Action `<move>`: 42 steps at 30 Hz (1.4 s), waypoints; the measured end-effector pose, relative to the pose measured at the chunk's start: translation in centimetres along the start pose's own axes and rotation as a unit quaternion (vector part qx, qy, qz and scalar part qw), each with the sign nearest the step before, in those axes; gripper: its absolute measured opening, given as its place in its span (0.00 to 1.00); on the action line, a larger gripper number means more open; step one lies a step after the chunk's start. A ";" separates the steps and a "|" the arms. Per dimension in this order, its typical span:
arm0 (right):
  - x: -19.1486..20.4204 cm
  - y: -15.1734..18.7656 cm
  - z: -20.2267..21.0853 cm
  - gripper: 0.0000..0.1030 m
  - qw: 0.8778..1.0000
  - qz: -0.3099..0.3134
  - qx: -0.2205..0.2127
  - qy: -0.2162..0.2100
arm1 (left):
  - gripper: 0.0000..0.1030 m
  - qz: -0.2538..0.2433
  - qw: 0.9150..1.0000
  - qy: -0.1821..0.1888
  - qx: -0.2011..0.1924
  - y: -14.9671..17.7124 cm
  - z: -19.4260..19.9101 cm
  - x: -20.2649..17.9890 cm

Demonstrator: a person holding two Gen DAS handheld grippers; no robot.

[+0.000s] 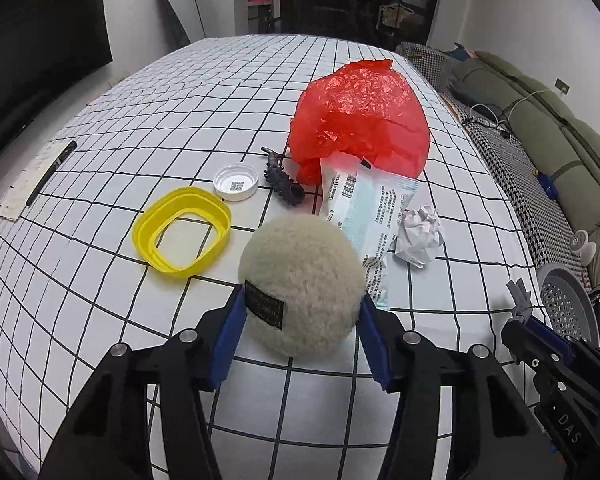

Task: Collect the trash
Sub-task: 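Carry cloth and ball over the grey basket and open both grippers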

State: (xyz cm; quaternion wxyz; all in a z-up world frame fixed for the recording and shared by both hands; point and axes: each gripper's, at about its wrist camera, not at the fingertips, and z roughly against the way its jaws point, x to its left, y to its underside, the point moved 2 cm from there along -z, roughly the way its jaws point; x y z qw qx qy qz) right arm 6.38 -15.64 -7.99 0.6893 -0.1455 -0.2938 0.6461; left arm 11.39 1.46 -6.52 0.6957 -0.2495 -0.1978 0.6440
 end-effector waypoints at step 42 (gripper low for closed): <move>-16.2 5.6 10.8 0.22 0.985 -0.127 -0.062 0.097 | 0.51 -0.183 0.975 0.121 -0.029 3.5 5.5 -19.9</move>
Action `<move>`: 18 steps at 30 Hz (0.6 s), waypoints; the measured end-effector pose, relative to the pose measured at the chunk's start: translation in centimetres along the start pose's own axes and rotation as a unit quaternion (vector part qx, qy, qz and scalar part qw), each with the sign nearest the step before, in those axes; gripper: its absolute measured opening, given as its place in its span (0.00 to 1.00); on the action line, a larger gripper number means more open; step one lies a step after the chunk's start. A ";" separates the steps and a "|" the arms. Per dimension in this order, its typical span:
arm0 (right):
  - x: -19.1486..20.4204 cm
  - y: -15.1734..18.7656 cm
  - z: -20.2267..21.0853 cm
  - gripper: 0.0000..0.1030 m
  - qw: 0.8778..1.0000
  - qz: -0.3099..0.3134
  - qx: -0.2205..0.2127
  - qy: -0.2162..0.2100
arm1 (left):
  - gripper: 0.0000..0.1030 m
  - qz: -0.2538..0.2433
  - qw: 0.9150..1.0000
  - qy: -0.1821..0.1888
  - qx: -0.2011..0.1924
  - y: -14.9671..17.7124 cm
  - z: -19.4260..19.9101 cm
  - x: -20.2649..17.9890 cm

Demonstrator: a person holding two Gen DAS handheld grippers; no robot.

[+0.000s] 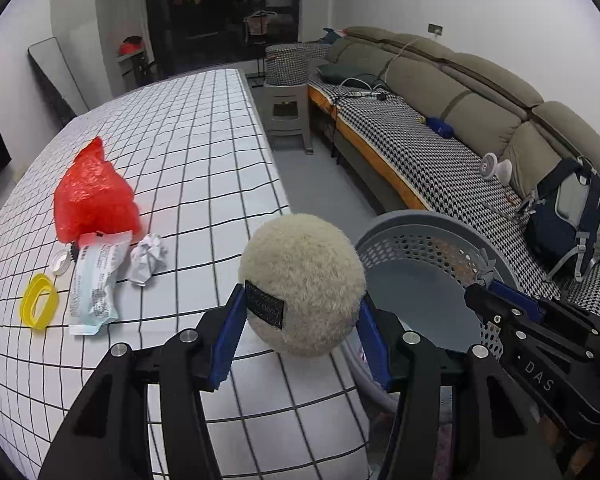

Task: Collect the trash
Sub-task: 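Carry cloth and ball over the grey basket and open both grippers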

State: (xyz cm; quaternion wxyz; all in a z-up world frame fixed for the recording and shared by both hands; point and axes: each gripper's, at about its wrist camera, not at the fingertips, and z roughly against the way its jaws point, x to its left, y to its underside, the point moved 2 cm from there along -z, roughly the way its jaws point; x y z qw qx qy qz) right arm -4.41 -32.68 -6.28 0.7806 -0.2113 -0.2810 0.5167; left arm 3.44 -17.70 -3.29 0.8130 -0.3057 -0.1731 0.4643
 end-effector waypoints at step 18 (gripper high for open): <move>-6.8 1.6 -0.9 0.22 0.998 -0.044 0.025 0.022 | 0.51 -0.053 0.997 0.029 0.050 0.2 -4.8 -7.4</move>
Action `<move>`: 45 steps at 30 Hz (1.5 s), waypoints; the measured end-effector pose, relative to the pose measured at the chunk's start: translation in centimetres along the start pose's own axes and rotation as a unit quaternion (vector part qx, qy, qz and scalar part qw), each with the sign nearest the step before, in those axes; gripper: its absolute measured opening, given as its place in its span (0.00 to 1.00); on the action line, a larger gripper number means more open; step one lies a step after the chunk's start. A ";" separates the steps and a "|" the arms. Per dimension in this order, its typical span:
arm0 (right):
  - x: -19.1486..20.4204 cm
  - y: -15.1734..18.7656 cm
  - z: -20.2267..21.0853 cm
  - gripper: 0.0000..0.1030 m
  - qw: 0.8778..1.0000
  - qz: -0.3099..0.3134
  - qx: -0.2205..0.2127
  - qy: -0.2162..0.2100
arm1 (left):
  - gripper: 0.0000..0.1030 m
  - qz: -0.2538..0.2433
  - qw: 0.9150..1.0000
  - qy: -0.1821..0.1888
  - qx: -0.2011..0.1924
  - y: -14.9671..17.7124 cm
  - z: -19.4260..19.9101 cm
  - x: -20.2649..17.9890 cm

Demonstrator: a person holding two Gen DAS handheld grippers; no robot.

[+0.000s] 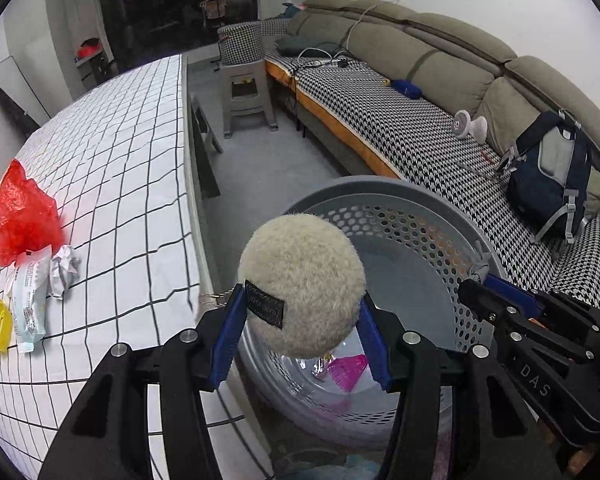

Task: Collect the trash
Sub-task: 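Carry cloth and ball over the grey basket and open both grippers, then move both tools back to the table toward the crumpled paper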

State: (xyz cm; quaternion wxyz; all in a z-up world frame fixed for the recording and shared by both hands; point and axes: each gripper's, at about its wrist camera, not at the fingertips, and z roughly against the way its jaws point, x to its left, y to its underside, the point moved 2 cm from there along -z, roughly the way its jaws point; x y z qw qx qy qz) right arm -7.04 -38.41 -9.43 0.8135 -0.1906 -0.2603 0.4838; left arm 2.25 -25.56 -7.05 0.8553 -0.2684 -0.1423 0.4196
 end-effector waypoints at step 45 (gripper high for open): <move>0.9 0.9 1.7 0.63 1.000 0.001 -0.028 -0.012 | 0.84 0.039 0.998 -0.035 -0.031 0.8 3.2 2.8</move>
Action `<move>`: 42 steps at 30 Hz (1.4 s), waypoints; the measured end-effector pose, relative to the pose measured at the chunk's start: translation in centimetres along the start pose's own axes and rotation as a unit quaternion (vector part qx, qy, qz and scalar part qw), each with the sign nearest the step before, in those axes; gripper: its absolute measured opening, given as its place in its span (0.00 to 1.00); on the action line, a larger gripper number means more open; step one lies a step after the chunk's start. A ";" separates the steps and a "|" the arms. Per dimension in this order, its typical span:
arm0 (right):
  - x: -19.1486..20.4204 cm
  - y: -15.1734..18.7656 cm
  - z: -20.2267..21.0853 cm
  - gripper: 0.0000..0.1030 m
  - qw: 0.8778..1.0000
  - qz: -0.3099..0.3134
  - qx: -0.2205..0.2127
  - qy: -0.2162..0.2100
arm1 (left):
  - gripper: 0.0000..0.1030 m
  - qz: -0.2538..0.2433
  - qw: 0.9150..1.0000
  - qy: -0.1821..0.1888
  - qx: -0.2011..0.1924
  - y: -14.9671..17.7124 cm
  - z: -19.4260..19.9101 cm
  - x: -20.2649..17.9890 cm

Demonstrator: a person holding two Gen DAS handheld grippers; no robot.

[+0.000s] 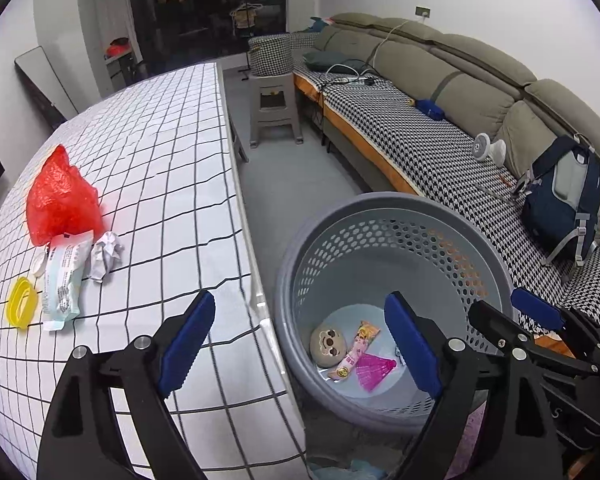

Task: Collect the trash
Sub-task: 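Move both tools back to the table toward the crumpled paper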

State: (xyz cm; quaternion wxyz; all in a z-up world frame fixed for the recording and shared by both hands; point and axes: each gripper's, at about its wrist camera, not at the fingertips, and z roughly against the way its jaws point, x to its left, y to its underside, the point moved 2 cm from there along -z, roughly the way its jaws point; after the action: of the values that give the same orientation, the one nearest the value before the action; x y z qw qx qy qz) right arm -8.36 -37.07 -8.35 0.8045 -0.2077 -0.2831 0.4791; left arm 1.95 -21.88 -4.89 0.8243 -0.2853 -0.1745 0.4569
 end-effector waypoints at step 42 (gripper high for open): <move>20.5 -0.9 -5.1 0.73 0.989 0.133 0.021 -0.063 | 0.89 0.160 0.979 -0.126 -0.023 6.3 4.6 21.5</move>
State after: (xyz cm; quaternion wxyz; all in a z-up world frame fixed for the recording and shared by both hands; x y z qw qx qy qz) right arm 3.36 -19.55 -6.36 0.7183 -0.1962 -0.2934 0.5996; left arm 6.53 0.56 -4.70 0.7053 -0.2691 -0.2395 0.6105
